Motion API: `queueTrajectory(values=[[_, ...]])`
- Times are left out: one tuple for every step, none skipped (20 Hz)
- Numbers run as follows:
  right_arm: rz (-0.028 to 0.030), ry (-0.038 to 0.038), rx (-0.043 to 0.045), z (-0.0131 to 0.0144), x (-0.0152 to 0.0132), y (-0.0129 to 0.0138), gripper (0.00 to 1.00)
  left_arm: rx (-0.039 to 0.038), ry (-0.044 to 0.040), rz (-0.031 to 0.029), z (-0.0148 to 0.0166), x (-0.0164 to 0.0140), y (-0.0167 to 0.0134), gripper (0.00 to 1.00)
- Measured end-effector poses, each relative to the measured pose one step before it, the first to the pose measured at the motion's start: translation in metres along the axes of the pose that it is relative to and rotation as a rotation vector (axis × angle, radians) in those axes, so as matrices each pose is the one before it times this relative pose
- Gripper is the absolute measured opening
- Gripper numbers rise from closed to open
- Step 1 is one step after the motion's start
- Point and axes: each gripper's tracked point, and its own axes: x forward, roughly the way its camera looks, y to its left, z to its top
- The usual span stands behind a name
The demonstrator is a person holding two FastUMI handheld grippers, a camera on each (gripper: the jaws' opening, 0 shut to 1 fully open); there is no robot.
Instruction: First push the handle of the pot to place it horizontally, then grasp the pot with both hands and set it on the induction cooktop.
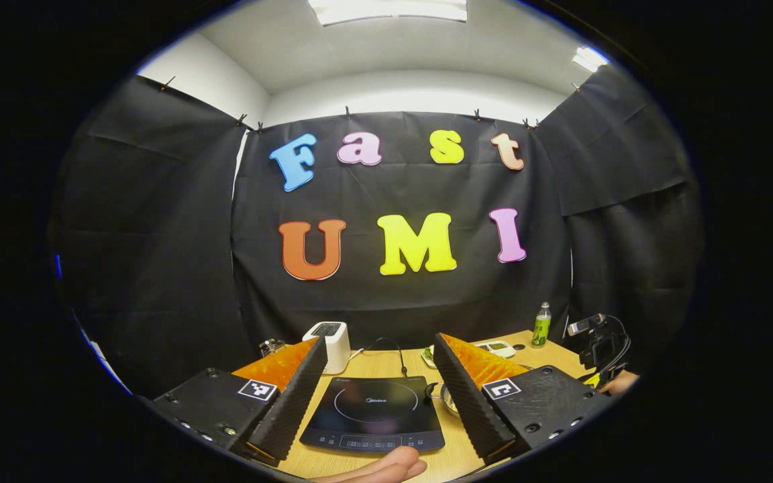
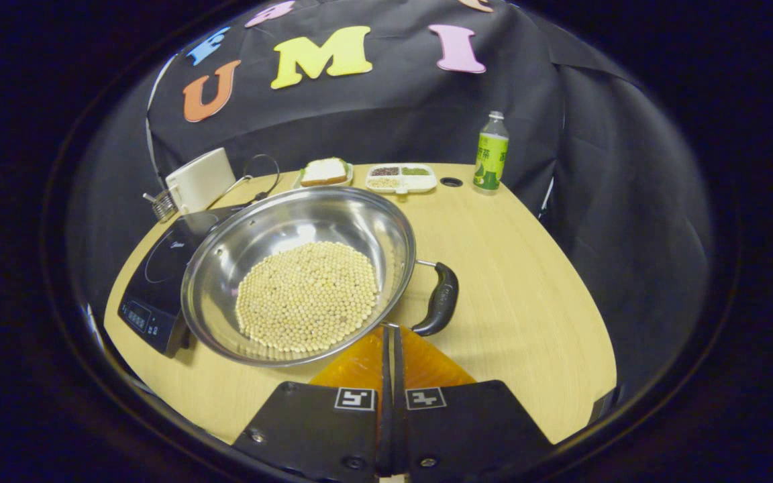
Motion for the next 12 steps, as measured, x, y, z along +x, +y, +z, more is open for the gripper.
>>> queueTrajectory(values=[[-0.01402, -0.01091, -0.00155, 0.00371, 0.00413, -0.00529, 0.04, 0.00367, 0.0115, -0.00077, -0.00621, 0.00426, -0.00127, 0.95], [-0.01, -0.0083, -0.00258, 0.00341, 0.00345, -0.00413, 0.04, 0.00292, 0.01239, -0.00217, -0.00661, 0.00432, -0.00176, 0.95], [-0.00554, -0.00712, -0.00357, 0.00184, 0.00327, -0.00307, 0.04, 0.00209, 0.01255, -0.00253, -0.00552, 0.00392, -0.00158, 0.95], [-0.00363, -0.01064, -0.00566, 0.00427, 0.00276, -0.00296, 0.0, 0.00116, 0.01112, -0.00349, -0.006, 0.00371, -0.0018, 0.95], [-0.00412, -0.01584, -0.00786, 0.00487, 0.00311, -0.00274, 0.04, 0.00009, 0.01082, -0.00468, -0.00588, 0.00474, -0.00103, 0.95], [-0.002, -0.01548, -0.01654, 0.00526, 0.00324, -0.00262, 0.04, -0.00245, 0.00957, -0.00643, -0.0041, 0.00432, -0.00248, 0.95], [-0.00374, -0.01165, -0.01658, 0.00272, 0.00369, -0.00243, 0.04, -0.00691, 0.01005, -0.00759, -0.00642, 0.00435, -0.00246, 0.95], [-0.00532, -0.00977, -0.01314, 0.00271, 0.00432, -0.00253, 0.04, -0.01679, 0.00681, -0.01064, -0.00375, 0.00322, -0.00307, 0.95], [-0.00326, -0.0074, -0.01193, 0.00246, 0.00287, -0.00119, 0.04, -0.02546, 0.00837, -0.01912, -0.00438, 0.00296, -0.00536, 0.95], [-0.00635, -0.00593, -0.00647, 0.00187, 0.00229, -0.00115, 0.04, -0.02394, 0.00583, -0.02825, -0.00358, 0.00508, -0.00608, 0.95], [-0.00492, -0.00567, -0.00451, 0.00175, 0.00284, -0.0021, 0.04, -0.01698, 0.00938, -0.0148, -0.00555, 0.00052, -0.00212, 0.95], [-0.00154, -0.00573, -0.00069, 0.00207, 0.00228, -0.001, 0.04, -0.01035, 0.00624, -0.00302, -0.00286, 0.00159, 0.00055, 0.95]])
